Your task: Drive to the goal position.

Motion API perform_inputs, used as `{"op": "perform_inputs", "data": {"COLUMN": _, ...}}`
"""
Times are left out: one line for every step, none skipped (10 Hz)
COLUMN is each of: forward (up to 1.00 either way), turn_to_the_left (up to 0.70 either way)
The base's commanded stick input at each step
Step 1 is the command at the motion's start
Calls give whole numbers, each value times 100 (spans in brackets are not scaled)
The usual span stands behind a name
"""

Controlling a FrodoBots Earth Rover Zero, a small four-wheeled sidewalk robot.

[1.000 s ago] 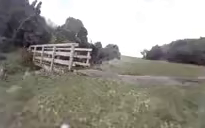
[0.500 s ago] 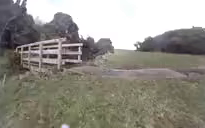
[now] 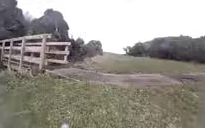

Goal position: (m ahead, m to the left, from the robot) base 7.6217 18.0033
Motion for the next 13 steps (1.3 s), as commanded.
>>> {"op": "perform_inputs", "data": {"forward": 100, "turn_to_the_left": 0}}
{"op": "perform_inputs", "data": {"forward": 100, "turn_to_the_left": 0}}
{"op": "perform_inputs", "data": {"forward": 100, "turn_to_the_left": 0}}
{"op": "perform_inputs", "data": {"forward": 100, "turn_to_the_left": 0}}
{"op": "perform_inputs", "data": {"forward": 100, "turn_to_the_left": 0}}
{"op": "perform_inputs", "data": {"forward": 100, "turn_to_the_left": 0}}
{"op": "perform_inputs", "data": {"forward": 100, "turn_to_the_left": 0}}
{"op": "perform_inputs", "data": {"forward": 100, "turn_to_the_left": 0}}
{"op": "perform_inputs", "data": {"forward": 100, "turn_to_the_left": -7}}
{"op": "perform_inputs", "data": {"forward": 100, "turn_to_the_left": -17}}
{"op": "perform_inputs", "data": {"forward": 100, "turn_to_the_left": -33}}
{"op": "perform_inputs", "data": {"forward": 100, "turn_to_the_left": -27}}
{"op": "perform_inputs", "data": {"forward": 100, "turn_to_the_left": 0}}
